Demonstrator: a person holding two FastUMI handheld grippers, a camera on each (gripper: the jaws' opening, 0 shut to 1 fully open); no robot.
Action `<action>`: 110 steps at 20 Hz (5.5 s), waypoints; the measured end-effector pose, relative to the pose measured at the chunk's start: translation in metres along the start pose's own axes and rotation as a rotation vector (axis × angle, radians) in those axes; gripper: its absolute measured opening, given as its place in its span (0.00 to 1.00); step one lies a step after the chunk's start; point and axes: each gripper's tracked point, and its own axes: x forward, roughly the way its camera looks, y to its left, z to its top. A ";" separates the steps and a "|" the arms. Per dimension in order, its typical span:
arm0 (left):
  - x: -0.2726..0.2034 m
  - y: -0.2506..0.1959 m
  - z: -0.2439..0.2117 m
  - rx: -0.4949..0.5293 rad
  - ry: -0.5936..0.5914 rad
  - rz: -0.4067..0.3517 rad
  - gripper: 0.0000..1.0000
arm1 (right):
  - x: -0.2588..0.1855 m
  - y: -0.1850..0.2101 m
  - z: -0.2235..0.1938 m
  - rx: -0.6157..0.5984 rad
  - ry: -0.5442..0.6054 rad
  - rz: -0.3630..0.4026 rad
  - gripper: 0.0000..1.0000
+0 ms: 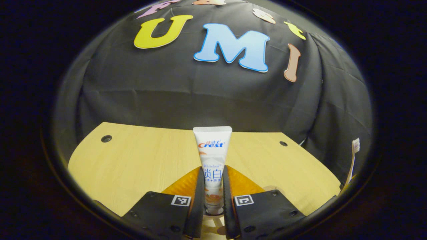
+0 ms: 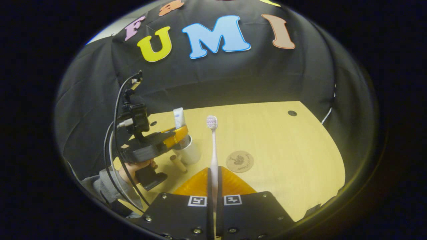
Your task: Put the toothbrush and toothpaste on the desktop into the cup, then pick up the cup and place it on the coaster on the desktop.
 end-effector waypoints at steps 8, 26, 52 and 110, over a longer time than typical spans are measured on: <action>-0.034 0.009 -0.002 -0.009 0.017 0.010 0.88 | 0.020 0.023 0.035 -0.027 -0.064 0.065 0.04; -0.157 0.061 -0.080 -0.254 0.170 0.104 0.97 | 0.140 0.131 0.103 -0.306 -0.424 0.327 0.04; -0.154 0.029 -0.100 -0.234 0.304 0.072 0.97 | 0.072 0.076 0.092 -0.435 -0.460 0.063 0.86; -0.025 -0.096 -0.098 0.066 0.786 0.027 0.35 | -0.071 -0.168 0.010 -0.050 -0.267 -0.271 0.86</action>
